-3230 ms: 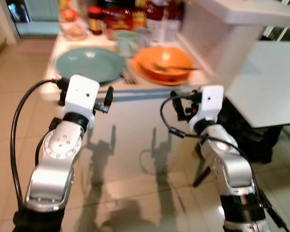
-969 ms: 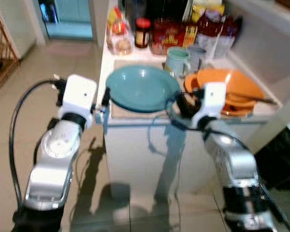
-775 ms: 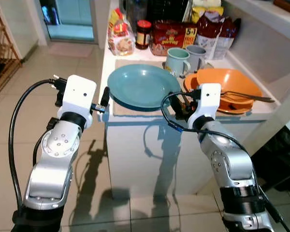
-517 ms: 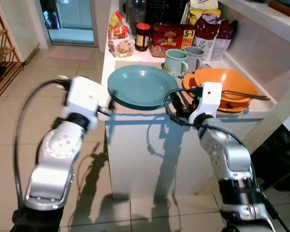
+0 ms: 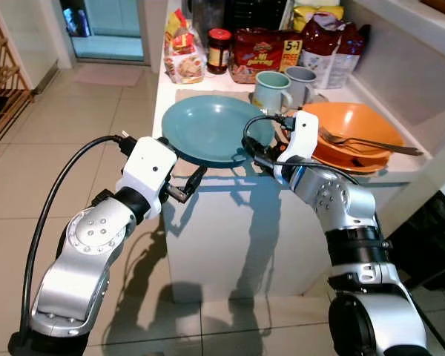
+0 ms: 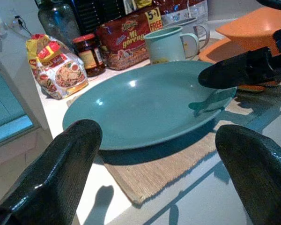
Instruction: Setting the table
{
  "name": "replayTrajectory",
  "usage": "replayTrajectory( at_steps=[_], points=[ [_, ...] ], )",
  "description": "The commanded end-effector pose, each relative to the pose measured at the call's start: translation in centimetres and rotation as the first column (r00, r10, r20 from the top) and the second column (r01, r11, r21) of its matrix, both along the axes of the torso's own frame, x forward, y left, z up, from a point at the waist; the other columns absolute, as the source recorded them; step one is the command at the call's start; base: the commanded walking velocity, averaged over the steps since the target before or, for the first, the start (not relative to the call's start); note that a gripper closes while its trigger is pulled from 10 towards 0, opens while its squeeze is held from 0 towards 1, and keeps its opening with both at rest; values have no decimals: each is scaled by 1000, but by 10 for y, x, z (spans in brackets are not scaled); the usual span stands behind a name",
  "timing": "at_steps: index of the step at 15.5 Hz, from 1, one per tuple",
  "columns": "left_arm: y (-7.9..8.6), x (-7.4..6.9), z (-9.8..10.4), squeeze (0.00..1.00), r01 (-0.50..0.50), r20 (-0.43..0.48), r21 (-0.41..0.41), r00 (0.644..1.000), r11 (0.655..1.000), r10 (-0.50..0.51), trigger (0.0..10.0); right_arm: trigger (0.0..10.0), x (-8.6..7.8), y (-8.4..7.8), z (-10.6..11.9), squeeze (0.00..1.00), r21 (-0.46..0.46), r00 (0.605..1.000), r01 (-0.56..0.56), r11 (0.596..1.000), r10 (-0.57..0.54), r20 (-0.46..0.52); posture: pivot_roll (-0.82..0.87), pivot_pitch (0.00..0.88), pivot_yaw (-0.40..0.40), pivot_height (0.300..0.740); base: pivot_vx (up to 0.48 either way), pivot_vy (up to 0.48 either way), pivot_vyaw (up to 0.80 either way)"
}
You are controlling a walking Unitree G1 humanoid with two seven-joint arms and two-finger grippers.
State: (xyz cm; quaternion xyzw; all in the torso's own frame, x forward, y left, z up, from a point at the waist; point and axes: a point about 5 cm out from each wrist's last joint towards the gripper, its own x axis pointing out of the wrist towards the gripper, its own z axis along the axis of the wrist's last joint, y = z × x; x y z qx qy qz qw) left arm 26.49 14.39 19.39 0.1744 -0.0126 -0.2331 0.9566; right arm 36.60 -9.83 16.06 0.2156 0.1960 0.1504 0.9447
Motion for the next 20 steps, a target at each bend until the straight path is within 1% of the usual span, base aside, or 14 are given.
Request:
replayTrajectory(
  at_steps=[1,2,4,6,7,10,11,15,20],
  points=[
    [-5,-5,3,0,47,1,2,999,999,-47,10000,10000,3,-5,1,0,39,999,12,999,-11,-35,66,0,-80,740,0,0,0],
    [-8,-7,2,0,76,-8,2,997,997,-75,10000,10000,4,-6,2,0,74,998,12,997,-8,-56,64,0,-78,740,0,0,0],
    [-9,-8,2,0,89,-13,2,996,996,-89,10000,10000,6,-7,3,0,115,997,16,993,-6,-79,62,0,-75,740,0,0,0],
    [-9,-8,2,0,94,-14,5,996,996,-94,10000,10000,6,-8,3,0,138,996,22,990,-10,-90,62,0,-73,740,0,0,0],
    [-10,-8,1,0,103,-17,2,995,995,-103,10000,0,6,-10,2,0,154,995,34,987,-19,-99,61,0,-71,740,0,0,0],
    [-11,-10,0,0,121,-34,-4,992,993,-121,10000,0,7,-11,1,0,183,994,58,981,-40,-102,61,0,-70,740,0,0,0],
    [-11,-10,-2,0,124,-47,-8,991,992,-124,10000,0,8,-9,2,0,233,993,57,971,-32,-110,61,0,-70,740,0,0,0],
    [-11,-11,-3,0,115,-54,-9,992,993,-116,10000,0,9,-4,3,0,267,995,43,963,-17,-99,65,0,-74,740,0,0,0],
    [-10,-11,-3,0,113,-57,-6,992,994,-113,10000,0,9,-3,4,0,287,995,48,957,-20,-97,64,0,-74,740,0,0,0]
  ],
)
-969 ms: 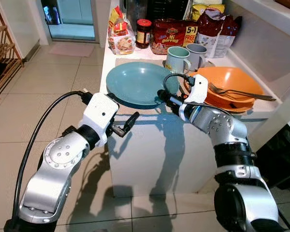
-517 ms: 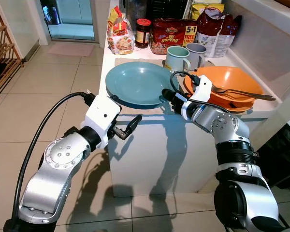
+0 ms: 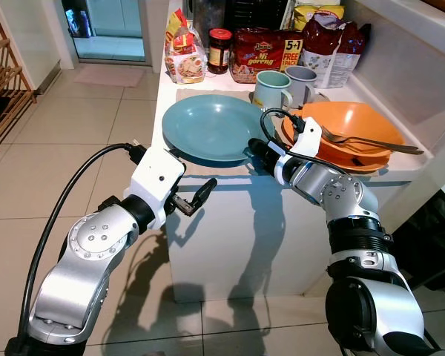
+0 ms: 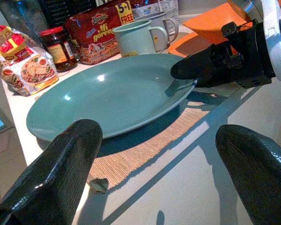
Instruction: Setting the table
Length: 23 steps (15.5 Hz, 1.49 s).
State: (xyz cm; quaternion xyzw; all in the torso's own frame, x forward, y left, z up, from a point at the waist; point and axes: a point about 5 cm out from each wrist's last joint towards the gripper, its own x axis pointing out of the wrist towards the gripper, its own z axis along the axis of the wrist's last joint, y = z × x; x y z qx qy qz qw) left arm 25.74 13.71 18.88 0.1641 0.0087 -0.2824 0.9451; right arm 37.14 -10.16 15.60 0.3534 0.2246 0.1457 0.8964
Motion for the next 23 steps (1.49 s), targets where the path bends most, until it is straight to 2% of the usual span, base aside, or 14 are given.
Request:
replayTrajectory(
  at_steps=[1,12,14,15,17,18,21,23],
  points=[
    [-4,-3,3,0,21,6,1,1000,1000,-21,10000,0,4,0,8,0,39,1000,8,999,-8,19,64,0,-74,740,0,0,0],
    [-4,-2,3,0,7,17,4,1000,1000,-7,10000,0,4,-2,9,0,107,1000,18,994,-19,6,63,0,-79,740,0,0,0],
    [10,5,8,0,-123,73,10,990,992,122,10000,0,2,-4,20,0,217,999,10,976,-21,48,66,0,-83,740,0,0,0],
    [16,7,10,0,-176,89,4,980,984,175,10000,0,0,-5,25,0,245,998,-2,970,-15,69,66,0,-86,740,0,0,0],
    [27,10,19,0,-245,129,-45,960,968,249,10000,0,-5,-8,33,0,259,994,-18,966,-11,113,65,0,-87,740,0,0,0],
    [39,11,28,0,-309,170,-98,932,946,322,10000,0,-11,-16,41,0,278,988,-28,960,-16,153,61,0,-87,740,0,0,0],
    [47,10,36,0,-353,206,-143,903,925,377,10000,0,-21,-26,44,0,290,985,-27,957,-24,170,61,0,-89,740,0,0,0],
    [55,10,32,0,-387,197,-112,894,915,402,10000,0,-33,-31,49,0,306,975,-82,949,12,223,60,0,-89,740,0,0,0]
  ],
)
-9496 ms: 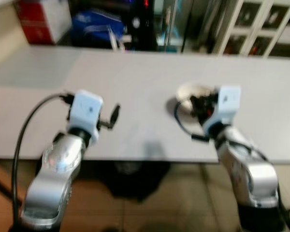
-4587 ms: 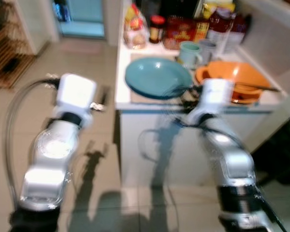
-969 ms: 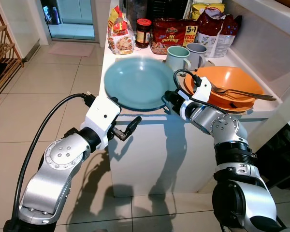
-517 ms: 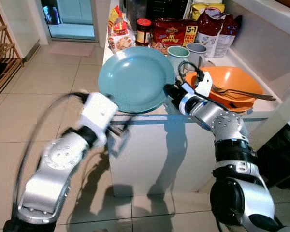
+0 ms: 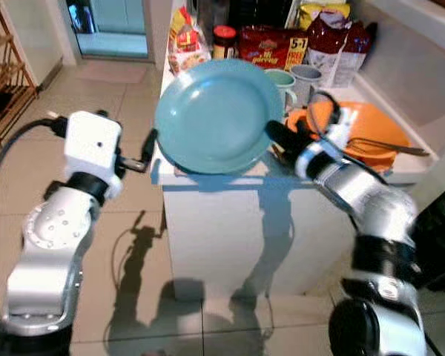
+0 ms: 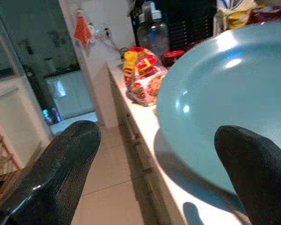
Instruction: Setting the table
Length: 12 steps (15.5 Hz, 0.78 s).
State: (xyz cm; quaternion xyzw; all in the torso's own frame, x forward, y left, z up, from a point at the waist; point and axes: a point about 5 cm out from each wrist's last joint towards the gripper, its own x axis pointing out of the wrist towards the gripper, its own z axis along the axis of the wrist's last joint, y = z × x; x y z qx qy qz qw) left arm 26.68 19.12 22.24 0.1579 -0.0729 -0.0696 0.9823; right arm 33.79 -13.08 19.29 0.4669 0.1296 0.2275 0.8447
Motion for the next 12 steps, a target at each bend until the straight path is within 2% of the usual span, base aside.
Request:
replayTrajectory(
  at_steps=[1,2,3,4,5,6,7,9,11,12],
  points=[
    [2,0,-4,0,-11,-19,16,1000,1000,11,10000,0,-6,-6,15,0,25,996,-26,999,24,89,56,0,-90,740,0,0,0],
    [6,-1,-8,0,-8,-37,43,999,999,10,10000,0,-19,-16,20,0,9,982,-72,997,69,178,56,0,-90,740,0,0,0],
    [7,-2,-9,0,-10,-38,43,999,999,12,10000,0,-24,-19,21,0,-4,975,-90,996,89,204,54,0,-93,740,0,0,0],
    [10,-5,-7,0,2,-24,57,1000,998,-1,10000,0,-38,-28,25,0,-63,957,-116,991,129,261,54,0,-93,740,0,0,0],
    [9,-7,-7,0,18,-18,58,1000,998,-17,10000,0,-43,-32,26,0,-106,948,-116,988,142,286,50,0,-93,740,0,0,0],
    [7,-9,-6,0,34,-5,71,999,997,-34,10000,4667,-49,-38,26,0,-186,939,-112,976,165,302,47,0,-91,740,0,0,0],
    [2,-11,-8,0,70,-10,67,998,995,-70,10000,10000,-57,-42,27,0,-248,922,-132,960,211,326,45,0,-90,740,0,-480,0],
    [2,-14,-13,0,86,-26,73,996,994,-84,10000,10000,-65,-49,30,0,-277,900,-159,948,254,355,41,0,-90,740,0,-480,0],
    [8,-14,-12,0,66,-24,76,998,995,-64,10000,10000,-67,-55,29,0,-337,897,-147,930,269,351,44,0,-94,740,0,-480,0],
    [8,-14,-11,0,67,-17,75,998,995,-66,10000,10000,-67,-53,28,0,-339,895,-151,929,274,352,42,0,-90,740,0,-480,0]
  ],
)
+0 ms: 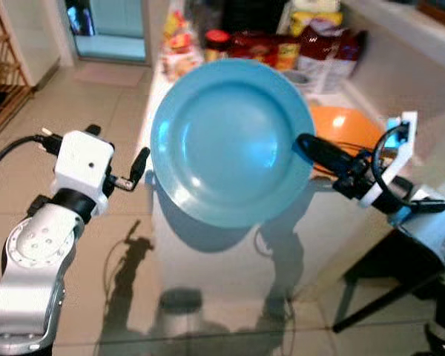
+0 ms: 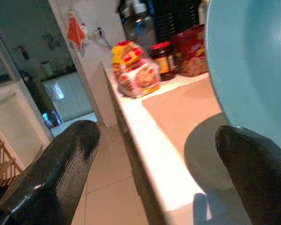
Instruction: Setting the table
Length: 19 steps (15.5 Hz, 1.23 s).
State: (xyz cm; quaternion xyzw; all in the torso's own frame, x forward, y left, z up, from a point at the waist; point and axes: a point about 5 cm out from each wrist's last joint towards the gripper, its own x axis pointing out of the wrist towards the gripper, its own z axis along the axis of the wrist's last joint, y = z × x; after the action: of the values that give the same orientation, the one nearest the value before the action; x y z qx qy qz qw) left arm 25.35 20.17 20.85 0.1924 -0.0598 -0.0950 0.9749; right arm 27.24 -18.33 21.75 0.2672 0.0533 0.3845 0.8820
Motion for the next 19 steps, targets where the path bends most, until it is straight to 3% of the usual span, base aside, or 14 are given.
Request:
replayTrajectory(
  at_steps=[1,7,12,14,15,16,19],
  points=[
    [-3,0,4,0,28,17,-1,999,1000,-28,10000,10000,-3,2,2,0,-8,999,-11,1000,11,34,42,0,-90,740,0,-480,0],
    [-15,3,2,0,64,11,-18,998,998,-64,10000,10000,-5,17,-3,0,-14,998,4,1000,-3,56,34,0,-73,740,0,-480,0],
    [-25,10,4,0,132,-5,-11,991,991,-132,10000,10000,-18,31,-15,0,-72,998,21,997,-16,68,13,0,-8,740,0,-480,0],
    [-28,11,5,0,155,-6,-11,988,988,-155,10000,10000,-17,31,-18,0,-78,996,62,995,-57,64,11,0,-1,740,0,-480,0],
    [-34,13,4,0,174,-11,1,985,985,-174,10000,10000,-12,29,-21,0,-80,986,157,984,-152,64,16,0,7,740,0,-480,0],
    [-36,14,4,0,177,-12,1,984,984,-177,10000,10000,-10,28,-22,0,-80,982,185,979,-180,63,17,0,8,740,0,-480,800],
    [-37,15,1,0,150,-14,6,989,989,-150,10000,10000,-15,37,-31,0,-114,979,201,973,-194,66,36,0,-3,740,0,-480,800]
  ],
)
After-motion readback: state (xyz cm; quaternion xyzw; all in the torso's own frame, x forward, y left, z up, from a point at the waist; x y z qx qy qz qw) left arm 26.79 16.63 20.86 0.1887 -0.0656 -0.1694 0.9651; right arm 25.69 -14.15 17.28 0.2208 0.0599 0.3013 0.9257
